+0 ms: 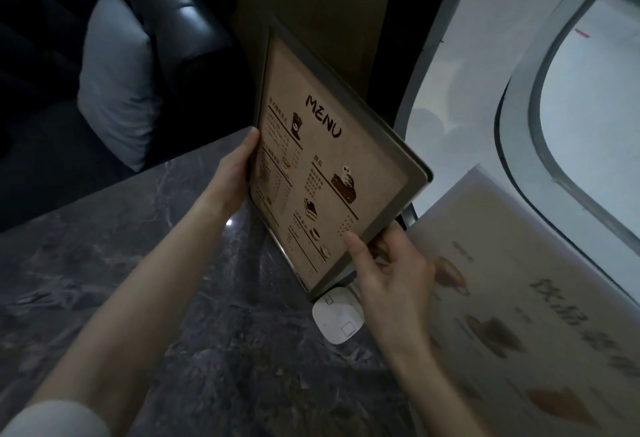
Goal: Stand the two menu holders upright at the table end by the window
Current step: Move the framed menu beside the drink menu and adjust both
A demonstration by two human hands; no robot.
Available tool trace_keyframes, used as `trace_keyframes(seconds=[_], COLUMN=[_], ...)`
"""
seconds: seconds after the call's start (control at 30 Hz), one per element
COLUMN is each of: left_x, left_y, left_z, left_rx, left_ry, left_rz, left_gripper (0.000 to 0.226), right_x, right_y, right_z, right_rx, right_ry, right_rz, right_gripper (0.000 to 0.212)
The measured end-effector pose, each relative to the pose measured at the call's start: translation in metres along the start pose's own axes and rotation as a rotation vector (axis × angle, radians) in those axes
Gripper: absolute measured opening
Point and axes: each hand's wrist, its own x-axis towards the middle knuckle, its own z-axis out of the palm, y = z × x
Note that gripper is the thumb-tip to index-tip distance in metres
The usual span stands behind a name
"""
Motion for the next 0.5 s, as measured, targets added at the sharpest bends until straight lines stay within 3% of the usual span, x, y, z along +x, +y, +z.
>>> trace_keyframes(seconds=[0.23, 0.4, 0.5], left_x=[-0.012, -0.034, -0.05], left_y=[0.004, 0.005, 0.009], left_z=[0.014, 0.027, 0.035], left_rx=[-0.025, 0.106, 0.226], left_ry=[0.14, 0.271, 0.302], left_rz=[-0.032, -0.088, -0.068], left_gripper=[0.043, 0.065, 0.053], right_x=[0.002, -0.002, -0.004], right_y=[-0.002, -0.006, -0.012], right_z=[-0.005, -0.007, -0.013], right_rx=[-0.215, -0.354, -0.476], right_ry=[-0.046, -0.09, -0.106], right_rz=[-0.03, 0.003, -0.015], right_gripper=[0.024, 0.022, 0.019])
